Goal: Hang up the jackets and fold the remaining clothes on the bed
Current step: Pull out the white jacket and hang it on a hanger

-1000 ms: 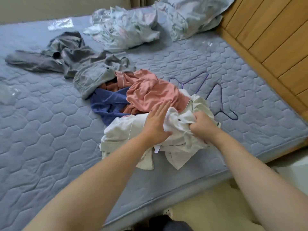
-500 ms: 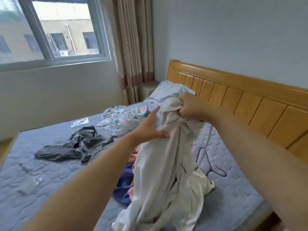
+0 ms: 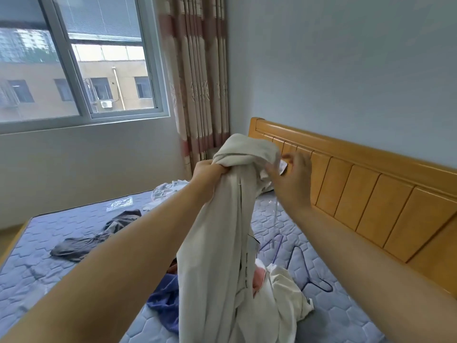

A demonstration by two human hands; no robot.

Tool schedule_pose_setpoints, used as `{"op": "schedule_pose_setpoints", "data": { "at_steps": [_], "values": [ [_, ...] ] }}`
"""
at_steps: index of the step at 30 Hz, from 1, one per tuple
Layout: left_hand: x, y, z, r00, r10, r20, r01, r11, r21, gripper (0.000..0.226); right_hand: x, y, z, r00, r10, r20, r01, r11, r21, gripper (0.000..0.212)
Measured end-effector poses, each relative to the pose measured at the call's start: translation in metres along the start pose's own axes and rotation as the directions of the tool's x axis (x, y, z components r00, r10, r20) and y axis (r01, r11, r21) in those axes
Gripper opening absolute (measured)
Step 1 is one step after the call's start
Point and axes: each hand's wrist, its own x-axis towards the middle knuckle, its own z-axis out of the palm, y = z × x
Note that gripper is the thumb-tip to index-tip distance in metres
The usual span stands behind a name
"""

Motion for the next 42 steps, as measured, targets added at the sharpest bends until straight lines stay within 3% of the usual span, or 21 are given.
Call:
{"op": "schedule_pose_setpoints", "data": {
  "at_steps": [1, 3, 5, 6, 7, 11, 15, 17, 19, 20, 22, 24, 26, 28, 30, 32, 34, 36, 38, 40, 42],
  "values": [
    [0.001, 0.001, 0.004, 0.999, -0.039, -0.035, 0.038, 0.998, -0.045, 0.018, -0.015, 0.007, 0.002, 1.000, 0.030, 0.005, -0.030, 0.998, 0.048, 0.032],
    [0.003, 0.000, 0.010, 0.988, -0.132, -0.081, 0.120, 0.982, -0.143, 0.011, -0.040, 0.012, 0.010, 0.954, 0.180, 0.238, -0.225, 0.958, 0.177, 0.030],
    [0.003, 0.001, 0.013, 0.977, -0.201, -0.074, 0.182, 0.961, -0.206, 0.011, -0.055, 0.017, 0.020, 0.796, 0.299, 0.526, -0.443, 0.880, 0.171, 0.028],
    [0.004, -0.001, 0.012, 0.972, -0.224, -0.073, 0.203, 0.954, -0.220, 0.020, -0.058, 0.021, 0.023, 0.739, 0.346, 0.577, -0.494, 0.862, 0.116, 0.020],
    [0.006, -0.003, 0.011, 0.966, -0.244, -0.081, 0.221, 0.949, -0.225, 0.028, -0.057, 0.023, 0.024, 0.738, 0.388, 0.552, -0.503, 0.861, 0.068, 0.006],
    [0.010, -0.009, -0.016, 0.960, -0.224, -0.169, 0.202, 0.970, -0.135, 0.036, -0.025, 0.028, 0.015, 0.766, 0.558, 0.319, -0.622, 0.768, 0.151, 0.027],
    [0.011, -0.020, -0.058, 0.958, -0.286, 0.038, 0.271, 0.938, 0.214, 0.064, 0.018, 0.000, 0.000, 0.903, 0.370, 0.219, -0.402, 0.907, 0.124, 0.023],
    [0.008, -0.024, -0.067, 0.869, -0.443, 0.218, 0.314, 0.836, 0.450, 0.069, 0.035, -0.026, -0.005, 0.943, 0.243, 0.226, -0.278, 0.951, 0.136, 0.024],
    [0.003, -0.019, -0.064, 0.821, -0.501, 0.272, 0.161, 0.661, 0.733, 0.066, 0.051, -0.048, -0.009, 0.951, 0.097, 0.292, -0.129, 0.987, 0.094, 0.024],
    [0.002, -0.014, -0.059, 0.841, -0.461, 0.282, 0.048, 0.584, 0.810, 0.066, 0.058, -0.058, -0.011, 0.933, 0.024, 0.359, -0.048, 0.997, 0.059, 0.024],
    [0.007, -0.005, -0.047, 0.878, -0.267, 0.397, -0.163, 0.614, 0.773, 0.090, 0.065, -0.075, -0.015, 0.852, -0.080, 0.517, 0.116, 0.992, -0.039, 0.022],
    [0.007, 0.005, -0.036, 0.804, -0.099, 0.586, -0.309, 0.773, 0.554, 0.108, 0.060, -0.088, -0.019, 0.758, -0.124, 0.640, 0.247, 0.963, -0.106, 0.020],
    [0.002, 0.009, -0.025, 0.695, -0.070, 0.715, -0.326, 0.856, 0.401, 0.092, 0.049, -0.090, -0.018, 0.692, -0.148, 0.707, 0.311, 0.945, -0.106, 0.020],
    [-0.001, 0.007, -0.015, 0.684, -0.103, 0.722, -0.319, 0.848, 0.423, 0.062, 0.039, -0.083, -0.016, 0.692, -0.168, 0.702, 0.341, 0.933, -0.113, 0.016],
    [-0.004, 0.001, -0.004, 0.787, -0.098, 0.610, -0.382, 0.699, 0.605, 0.025, 0.032, -0.065, -0.017, 0.679, -0.148, 0.719, 0.328, 0.938, -0.117, 0.014],
    [-0.005, -0.006, 0.001, 0.853, 0.035, 0.521, -0.503, 0.326, 0.801, 0.024, 0.027, -0.039, -0.022, 0.576, -0.032, 0.817, 0.339, 0.919, -0.203, 0.013],
    [-0.009, -0.012, 0.008, 0.830, 0.212, 0.515, -0.529, 0.009, 0.849, 0.028, 0.021, -0.001, -0.023, 0.448, 0.193, 0.873, 0.418, 0.818, -0.395, 0.017],
    [-0.017, -0.015, 0.016, 0.804, 0.305, 0.511, -0.520, -0.058, 0.852, 0.014, 0.005, 0.036, -0.026, 0.525, 0.318, 0.790, 0.477, 0.659, -0.582, 0.005],
    [-0.019, -0.022, 0.022, 0.781, 0.340, 0.524, -0.521, -0.108, 0.847, 0.009, -0.018, 0.073, -0.027, 0.749, 0.153, 0.645, 0.447, 0.602, -0.662, 0.013],
    [-0.018, -0.031, 0.018, 0.773, 0.366, 0.518, -0.507, -0.133, 0.851, 0.016, -0.043, 0.107, -0.029, 0.845, 0.121, 0.521, 0.318, 0.669, -0.672, 0.016],
    [-0.014, -0.042, 0.005, 0.791, 0.372, 0.485, -0.469, -0.139, 0.872, 0.019, -0.057, 0.132, -0.033, 0.863, 0.318, 0.392, -0.004, 0.780, -0.625, 0.028]
  ]
}}
